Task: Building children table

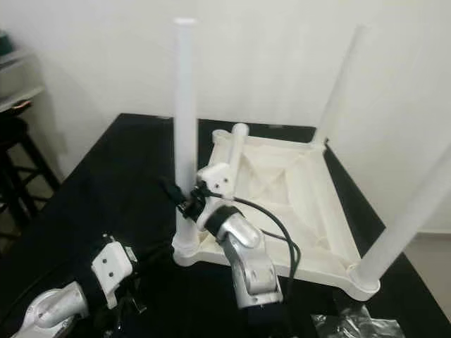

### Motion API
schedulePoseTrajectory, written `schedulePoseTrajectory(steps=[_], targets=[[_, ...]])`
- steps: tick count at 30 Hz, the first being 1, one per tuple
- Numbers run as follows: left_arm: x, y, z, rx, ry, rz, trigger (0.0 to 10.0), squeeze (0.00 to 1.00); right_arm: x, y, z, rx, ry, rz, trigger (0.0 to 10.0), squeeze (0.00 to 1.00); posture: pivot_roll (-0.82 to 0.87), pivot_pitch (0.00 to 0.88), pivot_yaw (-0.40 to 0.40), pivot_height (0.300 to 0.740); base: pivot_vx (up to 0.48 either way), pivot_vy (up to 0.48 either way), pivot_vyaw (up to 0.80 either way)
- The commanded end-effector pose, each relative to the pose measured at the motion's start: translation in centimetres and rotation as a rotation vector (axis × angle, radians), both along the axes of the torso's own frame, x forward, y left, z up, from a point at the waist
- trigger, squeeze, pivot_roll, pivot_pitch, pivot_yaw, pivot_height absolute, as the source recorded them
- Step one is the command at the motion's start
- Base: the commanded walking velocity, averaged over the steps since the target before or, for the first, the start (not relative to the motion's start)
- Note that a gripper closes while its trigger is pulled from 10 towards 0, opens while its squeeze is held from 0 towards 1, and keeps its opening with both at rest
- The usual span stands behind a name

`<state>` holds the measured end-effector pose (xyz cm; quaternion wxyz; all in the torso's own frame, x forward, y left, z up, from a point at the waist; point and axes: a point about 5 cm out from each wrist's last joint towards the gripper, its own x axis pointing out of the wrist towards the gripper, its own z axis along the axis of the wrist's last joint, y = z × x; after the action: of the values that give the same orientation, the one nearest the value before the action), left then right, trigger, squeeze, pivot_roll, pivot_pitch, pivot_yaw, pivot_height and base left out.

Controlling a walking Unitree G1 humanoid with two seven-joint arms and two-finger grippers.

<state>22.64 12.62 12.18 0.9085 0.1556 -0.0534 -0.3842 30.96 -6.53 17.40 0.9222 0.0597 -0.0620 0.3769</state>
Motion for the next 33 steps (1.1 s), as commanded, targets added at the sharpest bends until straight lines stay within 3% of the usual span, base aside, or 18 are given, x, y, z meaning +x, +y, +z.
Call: schedulePoseTrajectory(steps=[1, 2, 3, 4, 5, 6, 12, 13, 16, 17, 18, 19, 25, 30, 31, 32, 33], targets=[[-0.1, 0.0, -0.4, 0.016, 0.014, 0.01, 10.0, 0.0, -0.2, -1.3, -4.3, -0.066, 0.215, -0.063, 0.0, 0.0, -0.06, 0.027, -0.047, 0.74, 0.0, 0.0, 0.0], [-0.1, 0.0, -0.4, 0.014, 0.014, 0.016, 10.0, 0.0, -0.2, -1.4, -4.0, -0.042, 0.219, -0.066, 10.0, 0.0, -0.06, 0.023, -0.044, 0.74, 0.0, 0.0, 0.0], [-0.1, 0.0, -0.5, 0.011, 0.015, 0.02, 10.0, 0.0, -0.2, -1.5, -3.8, -0.024, 0.224, -0.07, 10.0, 0.0, -0.06, 0.023, -0.044, 0.74, 0.0, 0.0, 0.0], [-0.1, 0.0, -0.5, 0.01, 0.015, 0.022, 10.0, 0.0, -0.5, -1.5, -3.3, -0.02, 0.212, -0.065, 10.0, 0.61, -0.06, 0.015, -0.045, 0.74, 0.0, 0.0, 0.0], [-0.1, 0.0, -0.5, 0.01, 0.016, 0.022, 10.0, 0.0, -0.7, -1.6, -2.9, -0.02, 0.201, -0.059, 10.0, 0.61, -0.06, 0.015, -0.045, 0.74, 0.0, 0.0, 0.0], [-0.1, -0.1, -0.6, 0.013, 0.016, 0.019, 10.0, 0.0, -0.9, -1.6, -2.3, -0.021, 0.182, -0.027, 10.0, 1.0, -0.06, 0.011, -0.044, 0.74, 0.0, 0.0, 0.0], [0.0, -0.2, -0.7, 0.023, 0.019, 0.012, 10.0, 0.0, 0.4, -2.6, 0.7, -0.065, 0.072, 0.157, 10.0, 1.0, -0.05, 0.0, -0.042, 0.74, 0.0, 0.0, 0.0], [0.0, -0.2, -0.8, 0.024, 0.019, 0.012, 10.0, 0.0, 0.8, -2.9, 1.6, -0.111, 0.023, 0.244, 10.0, 1.0, -0.05, 0.0, -0.043, 0.74, 0.0, 0.0, 0.0], [0.0, -0.2, -0.8, 0.025, 0.02, 0.012, 10.0, 0.0, 1.2, -3.2, 2.3, -0.164, -0.019, 0.324, 10.0, 1.0, -0.04, 0.0, -0.044, 0.74, 0.0, 0.0, 0.0], [-0.1, -0.2, -0.9, 0.026, 0.021, 0.015, 10.0, 0.0, 2.0, -3.7, 3.2, -0.252, -0.052, 0.45, 10.0, 0.75, -0.03, 0.0, -0.046, 0.74, 0.0, 0.0, 0.0], [-0.1, -0.2, -0.9, 0.026, 0.021, 0.015, 10.0, 0.0, 2.2, -3.8, 3.3, -0.273, -0.048, 0.475, 10.0, 0.75, -0.03, 0.0, -0.046, 0.74, 0.0, 0.0, 0.0], [-0.1, -0.2, -0.9, 0.027, 0.02, 0.016, 10.0, 0.0, 2.6, -3.8, 3.4, -0.294, -0.046, 0.502, 10.0, 0.0, -0.03, 0.0, -0.046, 0.74, 0.0, 0.0, 0.0], [-0.3, -0.3, -1.1, 0.033, 0.02, 0.019, 10.0, 0.0, 4.3, -3.7, 4.3, -0.307, -0.007, 0.656, 10.0, 0.0, -0.01, 0.0, -0.054, 0.74, 0.0, 0.0, 0.0], [-0.3, -0.4, -1.2, 0.035, 0.02, 0.021, 10.0, 0.0, 5.1, -3.7, 4.3, -0.324, 0.038, 0.691, 10.0, 0.0, 0.0, 0.0, -0.059, 0.74, 0.0, 0.0, 0.0], [-0.4, -0.4, -1.2, 0.035, 0.02, 0.021, 10.0, 0.0, 5.4, -3.8, 4.4, -0.311, 0.051, 0.699, 3.3, 0.0, 0.01, 0.0, -0.062, 0.74, 0.0, 0.0, 0.0], [-0.4, -0.5, -1.2, 0.035, 0.02, 0.021, 10.0, 0.0, 5.6, -3.9, 4.4, -0.299, 0.058, 0.703, 0.0, 0.0, 0.01, 0.0, -0.064, 0.74, 0.0, 0.0, 0.0], [-0.4, -0.5, -1.2, 0.035, 0.02, 0.021, 10.0, 0.0, 5.6, -3.9, 4.4, -0.299, 0.058, 0.703, 0.0, 0.0, 0.01, 0.0, -0.064, 0.74, 0.0, 0.0, 0.0]])
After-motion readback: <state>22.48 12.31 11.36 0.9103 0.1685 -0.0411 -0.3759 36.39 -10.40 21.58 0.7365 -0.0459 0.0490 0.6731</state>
